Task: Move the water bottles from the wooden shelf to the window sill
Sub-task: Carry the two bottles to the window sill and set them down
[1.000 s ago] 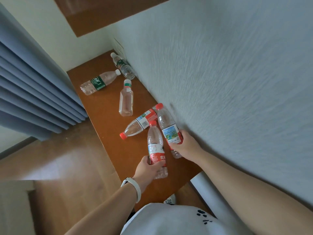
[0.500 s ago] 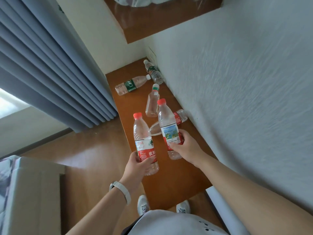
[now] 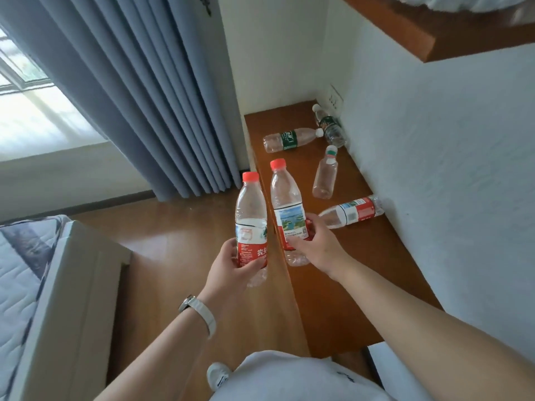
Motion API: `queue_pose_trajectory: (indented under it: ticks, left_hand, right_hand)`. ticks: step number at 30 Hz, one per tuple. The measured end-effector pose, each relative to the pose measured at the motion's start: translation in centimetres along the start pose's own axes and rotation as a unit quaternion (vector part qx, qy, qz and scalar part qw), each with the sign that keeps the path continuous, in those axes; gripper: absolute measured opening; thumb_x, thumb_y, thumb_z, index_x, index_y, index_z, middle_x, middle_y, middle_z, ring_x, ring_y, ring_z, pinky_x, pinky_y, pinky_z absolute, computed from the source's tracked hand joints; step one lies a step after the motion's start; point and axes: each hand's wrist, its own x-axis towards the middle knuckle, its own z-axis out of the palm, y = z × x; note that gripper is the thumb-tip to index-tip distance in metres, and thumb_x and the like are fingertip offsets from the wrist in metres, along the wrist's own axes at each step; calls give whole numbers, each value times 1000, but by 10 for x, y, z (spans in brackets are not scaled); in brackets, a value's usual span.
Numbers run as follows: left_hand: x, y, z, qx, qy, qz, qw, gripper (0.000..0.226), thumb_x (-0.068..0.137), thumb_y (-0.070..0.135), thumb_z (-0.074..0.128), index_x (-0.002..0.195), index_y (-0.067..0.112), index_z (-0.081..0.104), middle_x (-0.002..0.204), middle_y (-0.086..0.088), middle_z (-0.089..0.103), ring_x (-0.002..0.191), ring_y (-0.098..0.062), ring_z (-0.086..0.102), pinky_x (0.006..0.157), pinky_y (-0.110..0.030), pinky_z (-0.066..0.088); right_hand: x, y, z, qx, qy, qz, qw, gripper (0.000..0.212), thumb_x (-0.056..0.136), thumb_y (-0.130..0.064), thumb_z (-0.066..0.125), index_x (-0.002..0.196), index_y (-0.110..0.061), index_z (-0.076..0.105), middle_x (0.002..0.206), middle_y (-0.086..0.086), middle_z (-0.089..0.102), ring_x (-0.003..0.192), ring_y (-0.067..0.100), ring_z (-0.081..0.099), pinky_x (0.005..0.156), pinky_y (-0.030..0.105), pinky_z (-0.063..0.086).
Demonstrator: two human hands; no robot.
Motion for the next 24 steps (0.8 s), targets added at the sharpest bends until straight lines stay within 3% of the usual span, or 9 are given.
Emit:
queue_pose_trajectory:
  ticks: [2,6,10,15,21,24]
  left_hand:
    - [-3,-8,-40,8,13,17,1000,58,71,39,86,121,36,55,97,13,72,77,1,71,54,-18,55]
    - [-8,-27,-121,-3,31,50,998,51,64,48,83,102,58,50,93,17,72,77,2,71,57,-21,58]
    - [-13,-46,-189,-28,63,73,995,49,68,46,82,96,68,49,93,34,67,77,3,71,58,-18,57]
    - [-20,-89,-270,-57,127,62,988,47,73,41,84,106,53,53,91,26,71,78,-1,73,65,-22,59]
    - [-28,-115,-329,-45,165,69,983,58,75,46,81,125,38,53,98,14,73,83,1,71,64,-16,55]
    - [-25,-119,-347,-51,188,69,978,57,71,53,78,122,41,54,95,16,73,82,1,71,63,-13,53]
  right_hand:
    - [4,-17,37,-1,-16,0,1000,53,81,-49,74,125,-44,45,108,-28,61,96,-13,61,65,10,50]
    - [15,-53,116,-20,-48,-10,999,47,73,-56,73,114,-49,51,107,-24,66,97,-2,66,78,20,55]
    - [25,-79,178,-33,-56,-27,998,39,79,-49,73,113,-49,54,101,-28,68,95,-5,66,73,17,53]
    - [31,-107,255,-33,-90,-42,995,38,82,-39,76,112,-48,54,102,-22,70,94,0,69,71,18,55]
    - [42,-128,317,-45,-136,-54,988,47,82,-24,79,117,-35,50,109,-6,68,94,3,69,68,17,56]
    - [56,-137,337,-50,-160,-56,984,46,82,-22,78,117,-33,50,109,-5,69,95,4,69,71,21,57]
